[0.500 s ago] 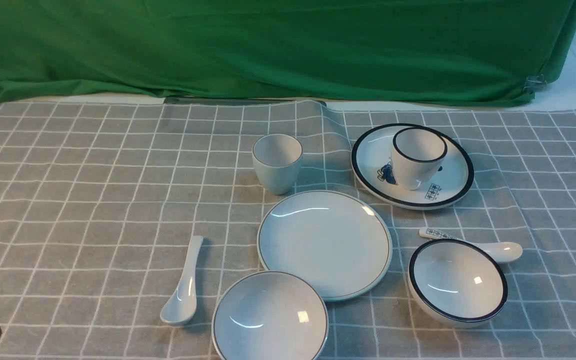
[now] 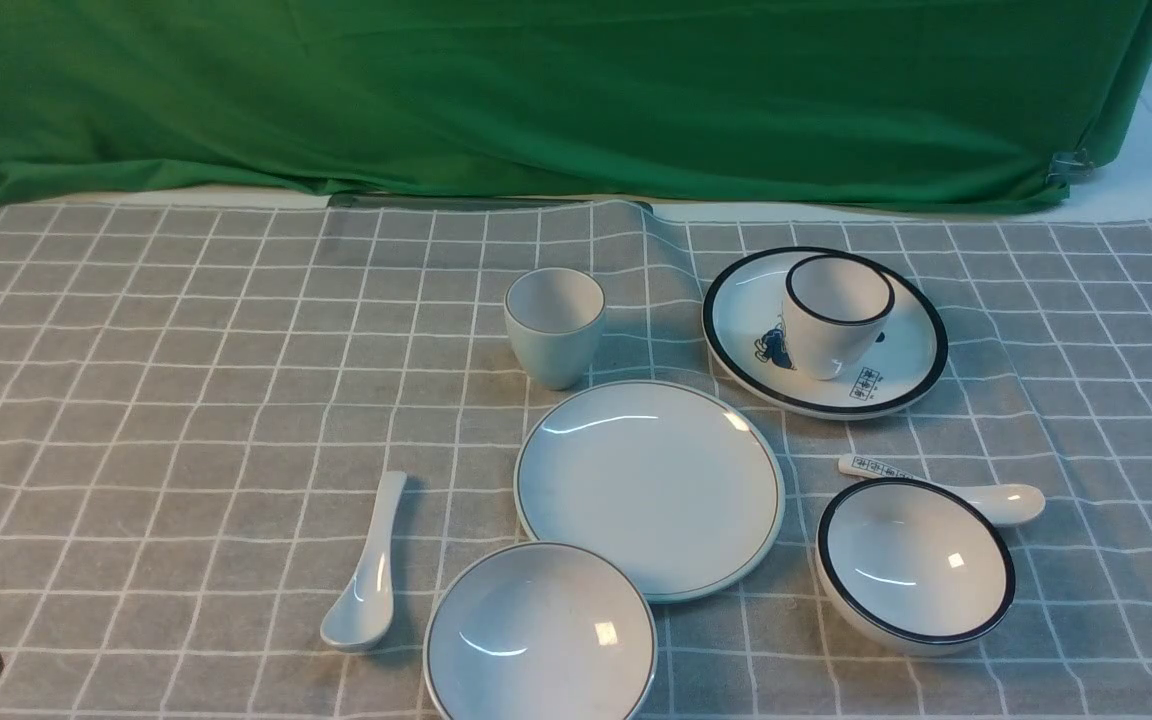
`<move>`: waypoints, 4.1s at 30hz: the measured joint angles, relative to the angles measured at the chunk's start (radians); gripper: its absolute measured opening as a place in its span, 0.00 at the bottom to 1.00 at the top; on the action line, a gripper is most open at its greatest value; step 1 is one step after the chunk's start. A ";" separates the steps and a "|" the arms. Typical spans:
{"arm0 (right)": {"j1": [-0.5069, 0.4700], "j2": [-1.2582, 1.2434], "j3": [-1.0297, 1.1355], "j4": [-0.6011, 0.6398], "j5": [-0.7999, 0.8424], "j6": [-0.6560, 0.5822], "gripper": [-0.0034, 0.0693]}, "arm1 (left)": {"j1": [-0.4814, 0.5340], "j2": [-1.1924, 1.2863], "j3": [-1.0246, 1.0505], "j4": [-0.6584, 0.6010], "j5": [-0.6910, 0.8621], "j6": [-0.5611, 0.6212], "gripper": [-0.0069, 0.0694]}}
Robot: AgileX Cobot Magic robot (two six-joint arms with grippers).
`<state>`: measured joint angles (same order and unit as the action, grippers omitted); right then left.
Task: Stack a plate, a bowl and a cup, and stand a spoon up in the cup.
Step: Use the left arm to grab a blue rice bowl, then use the left arm to put the blue rice bowl into the blue large plate in the middle
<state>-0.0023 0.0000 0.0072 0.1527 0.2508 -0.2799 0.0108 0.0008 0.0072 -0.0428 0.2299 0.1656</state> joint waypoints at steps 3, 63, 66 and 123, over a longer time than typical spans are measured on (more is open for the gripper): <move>0.000 0.000 0.000 0.000 0.000 0.000 0.38 | 0.000 0.000 0.000 0.000 0.000 0.000 0.11; 0.138 0.528 -0.577 0.253 0.554 0.084 0.08 | -0.337 1.284 -0.880 -0.216 0.628 -0.104 0.09; 0.141 0.658 -0.620 0.200 0.652 0.035 0.08 | -0.426 1.371 -0.949 -0.097 0.655 -0.201 0.09; 0.143 0.874 -0.630 0.095 0.627 0.018 0.08 | -0.544 1.638 -1.360 -0.024 0.625 -0.116 0.12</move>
<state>0.1404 0.8738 -0.6228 0.2475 0.8777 -0.2618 -0.5329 1.6390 -1.3526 -0.0664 0.8548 0.0498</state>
